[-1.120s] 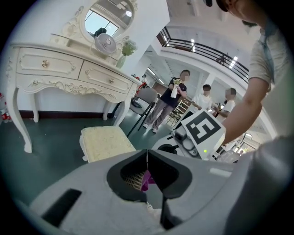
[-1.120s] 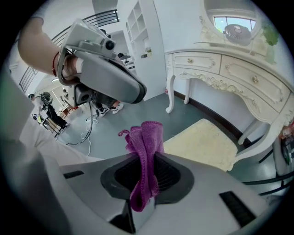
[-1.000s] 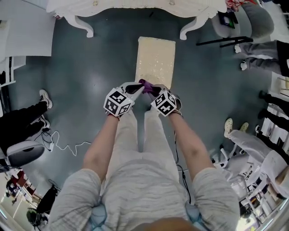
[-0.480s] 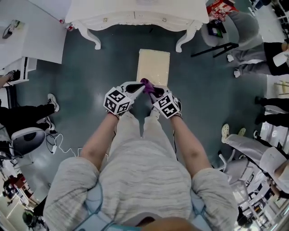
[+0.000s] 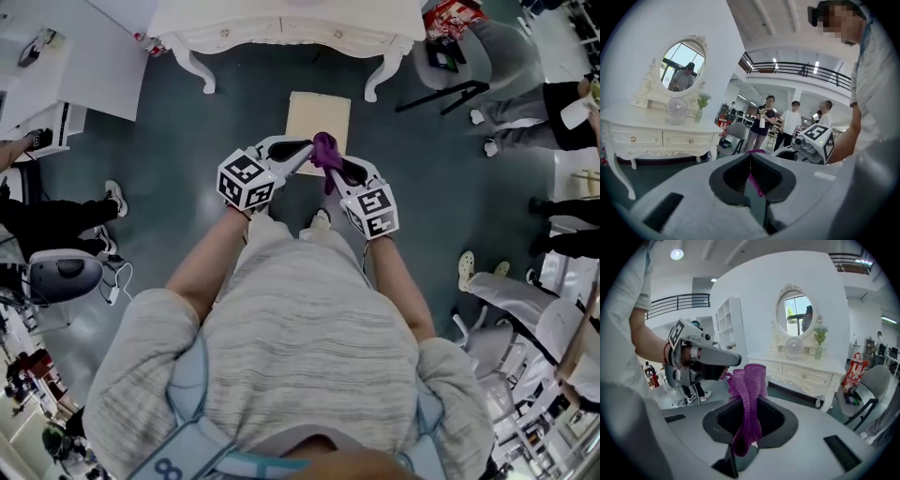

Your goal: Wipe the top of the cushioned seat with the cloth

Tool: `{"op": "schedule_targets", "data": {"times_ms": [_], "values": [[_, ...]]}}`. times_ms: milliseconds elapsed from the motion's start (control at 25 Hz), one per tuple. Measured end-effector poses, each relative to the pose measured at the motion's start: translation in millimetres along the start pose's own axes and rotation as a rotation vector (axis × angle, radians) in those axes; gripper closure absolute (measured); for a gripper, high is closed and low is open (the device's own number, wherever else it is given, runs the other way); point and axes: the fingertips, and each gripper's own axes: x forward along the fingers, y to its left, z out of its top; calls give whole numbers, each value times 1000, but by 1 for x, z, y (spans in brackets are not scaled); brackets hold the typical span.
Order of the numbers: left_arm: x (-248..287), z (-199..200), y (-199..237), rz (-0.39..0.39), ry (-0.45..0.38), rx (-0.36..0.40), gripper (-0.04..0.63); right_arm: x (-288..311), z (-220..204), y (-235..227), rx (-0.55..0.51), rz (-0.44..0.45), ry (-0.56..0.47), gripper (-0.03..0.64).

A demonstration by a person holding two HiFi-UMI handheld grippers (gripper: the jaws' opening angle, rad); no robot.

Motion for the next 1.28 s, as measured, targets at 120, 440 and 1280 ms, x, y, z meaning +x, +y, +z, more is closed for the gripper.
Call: {"op": "schedule_targets", "data": {"times_ms": [120,440,1280], "values": [[5,12,-6,-3,0,47,580,-19,18,-12,41,-31,-73,549],[12,32,-10,6,1,105,580,-45,51,-49,100,-85,-196,549],[16,32,-21,-13,37,123,580,-62,76,-65,115,-132,-289,555]]}}
